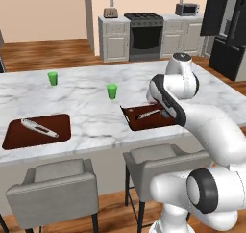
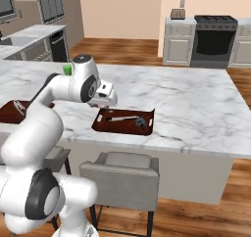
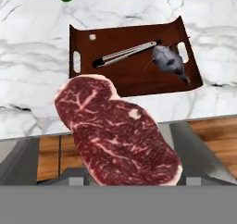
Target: Gather the lemon wedge and carrot from the fridge and place them on a tray on the dining counter. Then gather the steak and fish from the fridge and place them on the other tray.
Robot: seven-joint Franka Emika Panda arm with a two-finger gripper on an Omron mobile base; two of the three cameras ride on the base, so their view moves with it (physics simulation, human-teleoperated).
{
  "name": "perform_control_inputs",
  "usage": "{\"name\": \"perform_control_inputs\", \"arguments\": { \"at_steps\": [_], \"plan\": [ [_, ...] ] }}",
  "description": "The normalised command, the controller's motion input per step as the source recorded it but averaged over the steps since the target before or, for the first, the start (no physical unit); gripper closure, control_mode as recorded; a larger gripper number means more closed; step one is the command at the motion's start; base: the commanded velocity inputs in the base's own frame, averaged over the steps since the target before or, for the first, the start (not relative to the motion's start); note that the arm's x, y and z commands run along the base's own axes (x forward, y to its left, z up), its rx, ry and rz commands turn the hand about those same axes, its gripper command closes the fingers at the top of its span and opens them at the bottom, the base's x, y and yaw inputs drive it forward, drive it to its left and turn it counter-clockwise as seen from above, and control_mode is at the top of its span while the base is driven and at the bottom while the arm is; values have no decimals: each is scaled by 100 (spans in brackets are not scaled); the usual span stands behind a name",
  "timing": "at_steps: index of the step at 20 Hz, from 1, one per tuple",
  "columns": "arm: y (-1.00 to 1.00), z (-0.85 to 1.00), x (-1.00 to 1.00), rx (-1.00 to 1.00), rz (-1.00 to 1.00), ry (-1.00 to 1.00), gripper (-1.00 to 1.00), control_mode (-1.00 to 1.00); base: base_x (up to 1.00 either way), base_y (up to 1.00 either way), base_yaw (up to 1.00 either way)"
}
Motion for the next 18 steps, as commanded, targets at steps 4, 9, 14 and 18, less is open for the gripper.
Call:
{"name": "perform_control_inputs", "arguments": {
  "at_steps": [4, 9, 14, 18],
  "plan": [
    [0, -88, 100, 0, 1, 0, 100, -100, 0, 0, 0],
    [-29, -77, 78, 0, 0, 0, 100, -100, 0, 0, 0],
    [-17, -73, 76, 0, 0, 0, 100, -100, 0, 0, 0],
    [-10, -41, 42, 0, 0, 0, 100, -100, 0, 0, 0]
  ]
}}
